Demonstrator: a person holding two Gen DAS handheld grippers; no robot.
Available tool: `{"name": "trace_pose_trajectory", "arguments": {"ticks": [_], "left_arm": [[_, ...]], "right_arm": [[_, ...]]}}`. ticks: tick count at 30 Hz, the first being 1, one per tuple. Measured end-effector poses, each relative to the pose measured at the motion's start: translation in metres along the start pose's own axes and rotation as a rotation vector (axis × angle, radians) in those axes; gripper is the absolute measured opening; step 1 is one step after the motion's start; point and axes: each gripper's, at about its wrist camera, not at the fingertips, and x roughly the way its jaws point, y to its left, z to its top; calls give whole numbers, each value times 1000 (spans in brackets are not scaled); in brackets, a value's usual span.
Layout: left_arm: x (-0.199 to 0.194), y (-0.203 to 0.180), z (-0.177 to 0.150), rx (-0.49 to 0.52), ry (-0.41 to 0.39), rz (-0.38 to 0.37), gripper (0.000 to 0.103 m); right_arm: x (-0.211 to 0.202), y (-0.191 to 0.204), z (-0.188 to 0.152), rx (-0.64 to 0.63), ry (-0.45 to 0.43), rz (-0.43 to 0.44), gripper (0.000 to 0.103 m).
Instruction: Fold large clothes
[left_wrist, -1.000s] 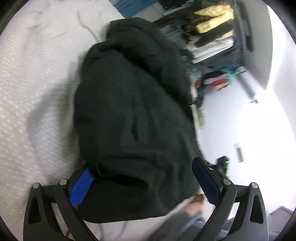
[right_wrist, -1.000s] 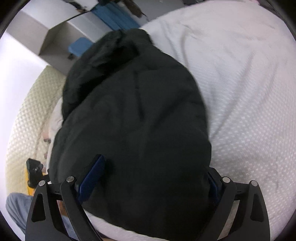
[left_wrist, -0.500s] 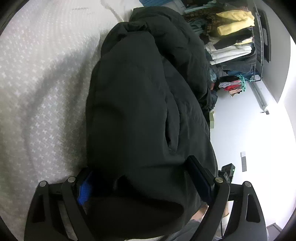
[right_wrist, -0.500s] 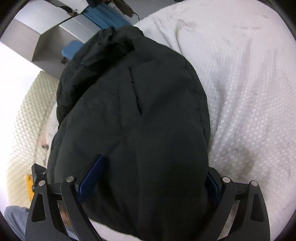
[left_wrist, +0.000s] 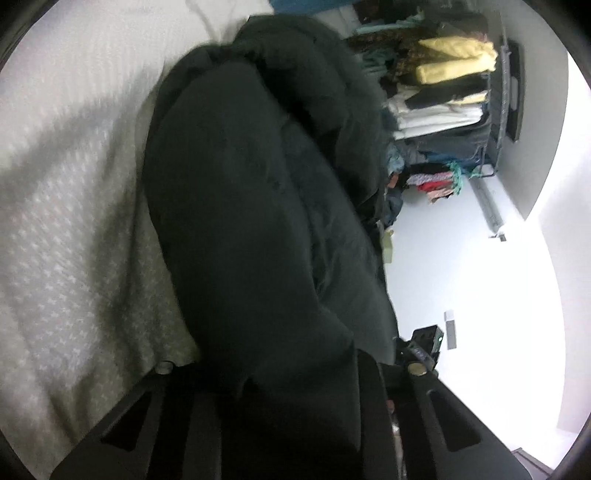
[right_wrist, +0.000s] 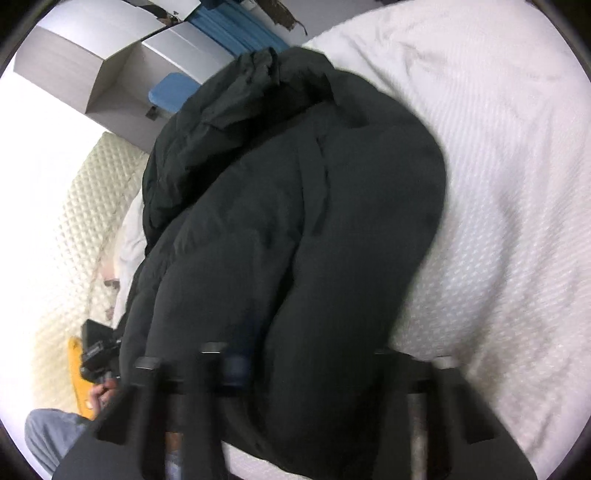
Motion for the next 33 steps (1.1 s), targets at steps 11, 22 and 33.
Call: {"name": "trace_pose_trajectory", "arguments": {"ticks": [11, 22, 33], "left_arm": [[-76, -45, 14, 21, -175, -59, 5], [-155, -118, 39, 135, -229, -80, 5], [-218, -184, -22, 293, -152, 13, 5]], "right_arm": [[-91, 52, 22, -80, -213, 99, 6], [-145, 85, 51, -164, -268, 195, 5], [-210, 84, -3, -205, -254, 288, 5]]}}
